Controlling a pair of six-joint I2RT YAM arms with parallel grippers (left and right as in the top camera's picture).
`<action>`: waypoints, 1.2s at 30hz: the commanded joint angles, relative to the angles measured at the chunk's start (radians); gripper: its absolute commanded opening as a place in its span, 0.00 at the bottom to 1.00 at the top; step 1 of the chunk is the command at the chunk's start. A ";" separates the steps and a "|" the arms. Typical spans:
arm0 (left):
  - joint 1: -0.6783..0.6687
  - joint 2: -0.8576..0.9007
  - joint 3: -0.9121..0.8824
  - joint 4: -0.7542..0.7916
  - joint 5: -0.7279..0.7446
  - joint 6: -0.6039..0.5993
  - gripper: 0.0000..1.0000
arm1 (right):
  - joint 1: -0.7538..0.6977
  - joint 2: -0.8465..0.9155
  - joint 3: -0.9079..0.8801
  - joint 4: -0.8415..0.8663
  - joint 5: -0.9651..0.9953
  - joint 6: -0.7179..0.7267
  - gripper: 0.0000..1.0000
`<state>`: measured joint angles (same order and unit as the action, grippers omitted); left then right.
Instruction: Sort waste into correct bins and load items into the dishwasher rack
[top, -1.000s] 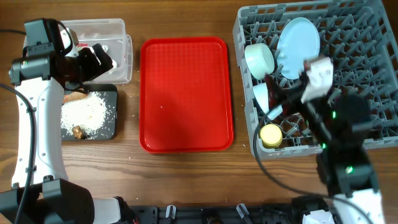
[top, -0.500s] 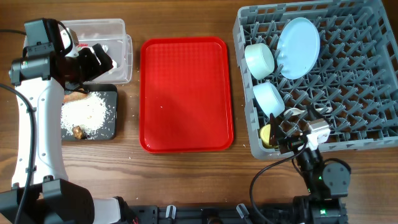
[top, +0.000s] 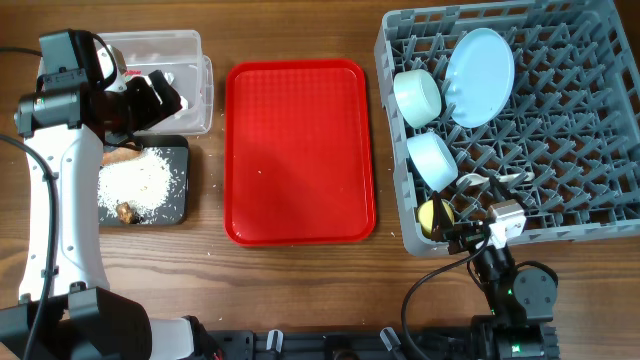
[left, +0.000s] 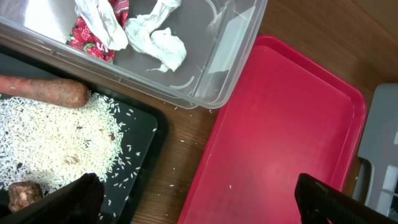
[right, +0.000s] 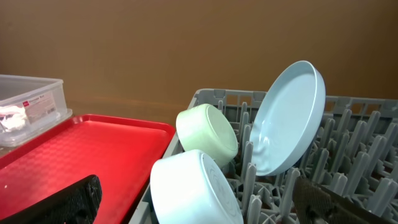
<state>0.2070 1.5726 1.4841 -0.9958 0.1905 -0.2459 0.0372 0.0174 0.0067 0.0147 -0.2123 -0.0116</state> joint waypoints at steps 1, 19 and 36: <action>0.005 -0.002 0.010 0.000 -0.002 0.005 1.00 | -0.005 -0.013 -0.002 0.002 0.013 0.014 1.00; -0.023 -0.057 -0.023 0.029 -0.005 0.006 1.00 | -0.005 -0.013 -0.002 0.002 0.013 0.014 1.00; -0.178 -0.880 -1.221 1.298 0.024 0.152 1.00 | -0.005 -0.013 -0.002 0.002 0.013 0.014 1.00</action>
<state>0.0280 0.8444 0.4156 0.2478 0.2554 -0.1089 0.0372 0.0132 0.0067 0.0143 -0.2077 -0.0116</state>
